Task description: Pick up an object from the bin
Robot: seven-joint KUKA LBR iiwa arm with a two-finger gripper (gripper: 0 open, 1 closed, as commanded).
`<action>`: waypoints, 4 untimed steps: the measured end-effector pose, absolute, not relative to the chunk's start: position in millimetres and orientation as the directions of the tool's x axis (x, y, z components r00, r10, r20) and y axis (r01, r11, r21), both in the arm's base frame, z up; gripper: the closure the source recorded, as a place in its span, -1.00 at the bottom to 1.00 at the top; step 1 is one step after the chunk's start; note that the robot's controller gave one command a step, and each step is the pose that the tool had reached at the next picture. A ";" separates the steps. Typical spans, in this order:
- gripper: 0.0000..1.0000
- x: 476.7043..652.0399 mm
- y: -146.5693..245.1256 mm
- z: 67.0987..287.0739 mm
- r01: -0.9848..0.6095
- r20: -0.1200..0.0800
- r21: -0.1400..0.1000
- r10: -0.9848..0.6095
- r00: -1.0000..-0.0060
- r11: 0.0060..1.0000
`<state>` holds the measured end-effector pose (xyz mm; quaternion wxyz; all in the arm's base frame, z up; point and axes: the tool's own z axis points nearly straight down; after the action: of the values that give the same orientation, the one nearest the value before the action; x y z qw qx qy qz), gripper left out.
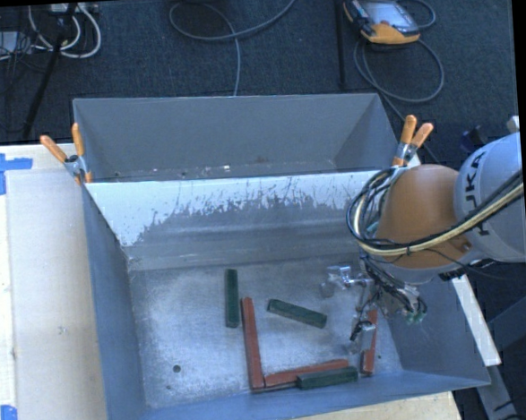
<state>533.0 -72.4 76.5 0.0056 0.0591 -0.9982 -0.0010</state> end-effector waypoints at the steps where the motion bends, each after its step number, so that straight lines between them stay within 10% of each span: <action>1: 1.00 536.4 -72.0 81.0 -0.120 0.001 0.000 -0.120 -0.993 0.993; 2: -1.00 536.5 -71.8 81.0 -0.121 0.001 0.000 -0.121 -0.993 0.993; 3: 1.00 536.5 -71.6 81.0 -0.123 0.001 0.000 -0.123 -0.992 0.992; 4: -1.00 536.5 -71.5 81.0 -0.124 0.001 0.000 -0.124 -0.992 0.992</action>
Offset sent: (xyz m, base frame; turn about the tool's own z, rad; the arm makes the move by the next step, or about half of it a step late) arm 0.0000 0.0000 0.0000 0.0000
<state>536.5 -71.5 81.0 0.0007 0.0619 -0.9981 0.0000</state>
